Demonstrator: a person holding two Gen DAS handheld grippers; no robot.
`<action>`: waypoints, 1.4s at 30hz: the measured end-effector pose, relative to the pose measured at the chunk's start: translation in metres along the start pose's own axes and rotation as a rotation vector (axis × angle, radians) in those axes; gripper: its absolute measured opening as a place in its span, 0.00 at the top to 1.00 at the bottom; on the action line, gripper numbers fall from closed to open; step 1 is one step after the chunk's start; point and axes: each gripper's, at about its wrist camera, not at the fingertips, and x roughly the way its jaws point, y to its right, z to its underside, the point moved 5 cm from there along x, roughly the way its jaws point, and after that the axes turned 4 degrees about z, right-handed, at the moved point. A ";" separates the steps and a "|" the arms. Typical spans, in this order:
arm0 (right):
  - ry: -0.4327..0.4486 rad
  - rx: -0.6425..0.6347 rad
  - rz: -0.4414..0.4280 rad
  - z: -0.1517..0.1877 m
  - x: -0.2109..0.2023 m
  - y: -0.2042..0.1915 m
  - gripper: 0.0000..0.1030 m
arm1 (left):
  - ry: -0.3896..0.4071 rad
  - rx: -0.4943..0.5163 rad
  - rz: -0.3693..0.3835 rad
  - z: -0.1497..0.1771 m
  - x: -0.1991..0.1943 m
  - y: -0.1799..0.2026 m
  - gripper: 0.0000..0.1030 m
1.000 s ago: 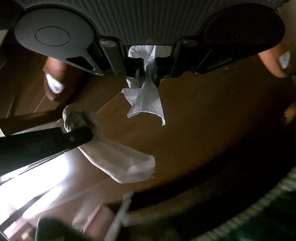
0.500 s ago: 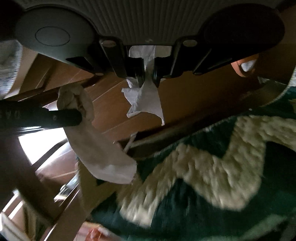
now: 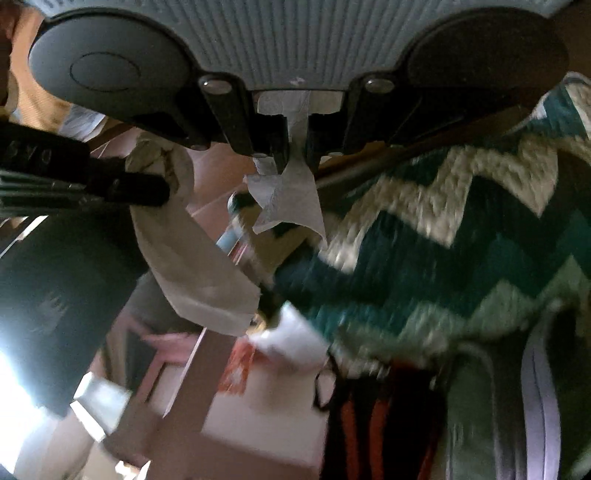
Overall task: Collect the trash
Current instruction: 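Lift both tissues and carry them over the green bin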
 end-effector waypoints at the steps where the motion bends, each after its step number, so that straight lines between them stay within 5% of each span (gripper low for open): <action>1: 0.020 0.002 0.002 -0.002 -0.010 0.001 0.92 | 0.020 0.008 0.006 -0.006 -0.009 0.006 0.91; 11: 0.202 0.003 0.062 -0.036 -0.108 0.031 0.92 | 0.172 0.110 0.063 -0.068 -0.072 0.084 0.91; 28: 0.435 0.068 0.266 -0.087 -0.231 0.145 0.92 | 0.353 0.318 0.225 -0.172 -0.106 0.262 0.91; 42: 0.466 0.178 0.389 -0.135 -0.235 0.243 0.91 | 0.332 0.354 0.328 -0.235 -0.063 0.362 0.91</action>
